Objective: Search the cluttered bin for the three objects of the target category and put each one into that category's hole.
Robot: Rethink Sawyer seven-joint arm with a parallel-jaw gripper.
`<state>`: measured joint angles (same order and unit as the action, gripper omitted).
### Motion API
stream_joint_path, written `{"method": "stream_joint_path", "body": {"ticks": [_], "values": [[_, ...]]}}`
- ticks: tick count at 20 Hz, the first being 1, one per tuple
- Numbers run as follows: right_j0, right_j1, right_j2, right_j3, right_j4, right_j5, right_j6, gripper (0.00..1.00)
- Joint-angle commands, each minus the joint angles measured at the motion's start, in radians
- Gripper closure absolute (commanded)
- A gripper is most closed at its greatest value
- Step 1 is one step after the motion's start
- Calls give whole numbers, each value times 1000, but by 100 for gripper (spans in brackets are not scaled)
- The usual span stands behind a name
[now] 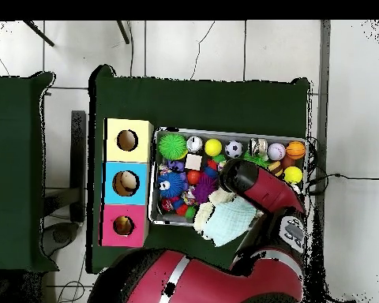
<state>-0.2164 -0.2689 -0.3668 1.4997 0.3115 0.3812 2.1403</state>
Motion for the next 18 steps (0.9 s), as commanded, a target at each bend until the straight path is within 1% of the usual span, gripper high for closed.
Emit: {"method": "stream_joint_path", "body": {"ticks": [1,3,4,9,14,18], "values": [[-67,26,123,-29,-1,-26,88,0],[-79,30,136,-36,-5,-33,76,0],[-86,34,145,-43,-11,-53,68,0],[-116,45,183,-75,-27,-61,36,0],[-97,48,156,-83,-30,-23,57,0],[-90,49,151,-79,-31,-31,65,0]]}}
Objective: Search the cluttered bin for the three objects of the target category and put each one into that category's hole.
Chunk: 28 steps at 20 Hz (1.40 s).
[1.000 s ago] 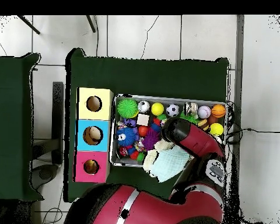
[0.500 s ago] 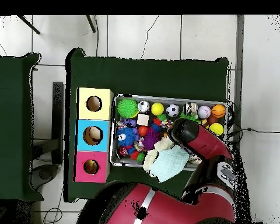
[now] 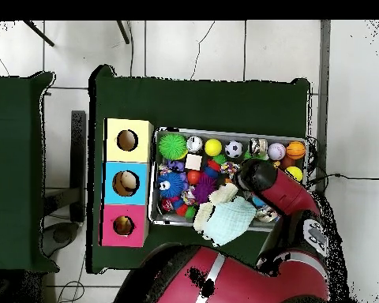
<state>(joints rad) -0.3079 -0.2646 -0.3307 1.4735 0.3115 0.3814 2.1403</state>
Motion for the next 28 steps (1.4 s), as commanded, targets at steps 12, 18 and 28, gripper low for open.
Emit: {"method": "stream_joint_path", "body": {"ticks": [12,18,28], "values": [[30,60,68,-82,-77,-9,27,0],[-7,54,114,-86,-106,-3,-2,0],[-36,51,156,-79,-130,-11,0,0]]}}
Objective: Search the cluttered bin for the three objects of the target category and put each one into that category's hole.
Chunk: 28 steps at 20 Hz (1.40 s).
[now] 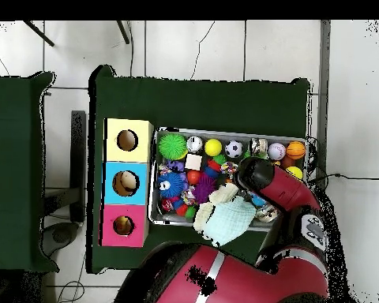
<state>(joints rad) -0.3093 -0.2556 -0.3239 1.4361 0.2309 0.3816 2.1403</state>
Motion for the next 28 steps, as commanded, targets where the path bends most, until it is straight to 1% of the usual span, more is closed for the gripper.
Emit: {"method": "stream_joint_path", "body": {"ticks": [1,2,4,6,8,12,16,19,21,23,26,28], "values": [[-42,42,158,-38,-48,-10,-1,0],[-41,41,158,-36,-48,-10,2,0],[-60,34,183,-23,-51,-13,-13,0],[-93,24,226,-18,-88,-28,-79,0],[-100,20,235,-12,-100,-39,-75,0],[-101,18,238,-9,-109,-34,-36,0],[-94,19,229,-24,-133,-27,-28,0],[-91,6,229,-17,-146,-20,-26,0],[-91,-26,232,12,-149,-10,-19,0],[-83,-73,225,58,-155,-6,-7,0],[-66,-175,207,134,-152,70,2,0],[-63,-236,201,175,-164,90,-11,0]]}}
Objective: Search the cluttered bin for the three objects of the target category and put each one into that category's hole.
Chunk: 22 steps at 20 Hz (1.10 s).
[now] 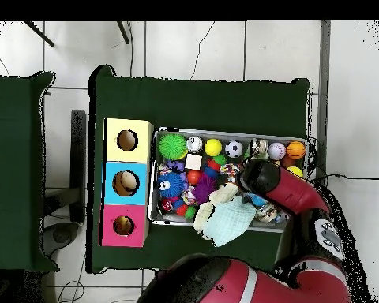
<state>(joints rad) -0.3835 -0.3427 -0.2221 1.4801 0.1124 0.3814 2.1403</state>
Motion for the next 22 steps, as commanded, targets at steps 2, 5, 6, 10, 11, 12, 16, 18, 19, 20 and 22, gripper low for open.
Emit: {"method": "stream_joint_path", "body": {"ticks": [2,5,6,10,11,12,16,18,19,20,22], "values": [[17,-196,92,158,-57,99,-19,0],[26,-255,83,182,-68,128,-29,0],[27,-270,82,181,-70,146,-33,0],[36,-307,77,176,-68,208,-28,0],[37,-299,79,170,-68,201,-19,0],[39,-290,81,164,-68,194,-10,0],[45,-227,84,164,-57,68,67,0],[54,-199,71,167,-42,7,120,0],[55,-188,67,169,-32,-14,144,0],[57,-182,64,172,-18,-20,164,0],[58,-176,60,177,8,-10,191,0]]}}
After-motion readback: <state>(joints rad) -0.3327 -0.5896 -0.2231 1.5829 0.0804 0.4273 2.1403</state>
